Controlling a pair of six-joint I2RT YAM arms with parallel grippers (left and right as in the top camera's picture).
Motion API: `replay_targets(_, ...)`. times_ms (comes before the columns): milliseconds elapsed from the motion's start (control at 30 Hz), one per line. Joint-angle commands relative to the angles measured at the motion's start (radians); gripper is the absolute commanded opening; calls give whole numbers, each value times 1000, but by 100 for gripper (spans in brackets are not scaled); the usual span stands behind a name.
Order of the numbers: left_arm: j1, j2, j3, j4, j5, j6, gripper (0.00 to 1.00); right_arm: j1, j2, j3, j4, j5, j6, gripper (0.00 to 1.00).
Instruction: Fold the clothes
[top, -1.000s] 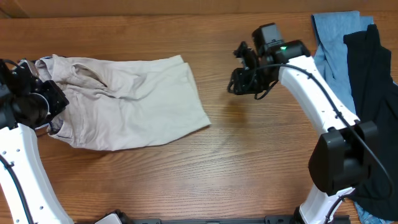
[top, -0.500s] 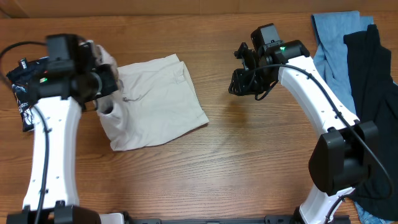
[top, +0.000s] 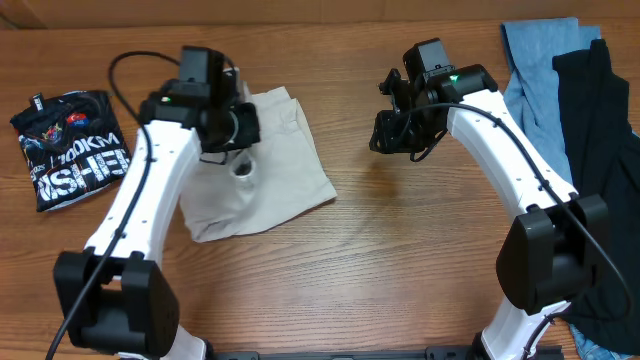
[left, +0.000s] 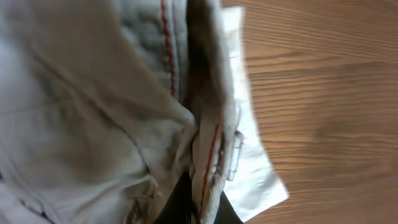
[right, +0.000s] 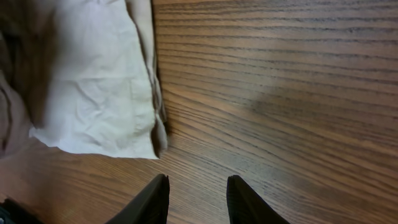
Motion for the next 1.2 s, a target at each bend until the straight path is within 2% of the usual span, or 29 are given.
replay_targets(0, -40, 16, 31, 35, 80, -40, 4, -5, 4, -1, 2, 8, 12, 34)
replay_targets(233, -83, 76, 31, 88, 89, -50, 4, -5, 4, -2, -3, 9, 13, 34)
replay_targets(467, -85, 77, 33, 148, 235, -46, 4, 18, 27, -12, 10, 8, 12, 32)
replay_targets(633, -85, 71, 33, 154, 235, -47, 4, 62, 105, -14, 26, -40, 7, 27)
replay_targets(900, -87, 71, 33, 147, 236, -39, 4, 126, 224, -14, 98, -93, 29, 26)
replay_targets(1167, -88, 70, 33, 152, 344, -39, 4, 127, 308, -14, 171, -89, 64, 26)
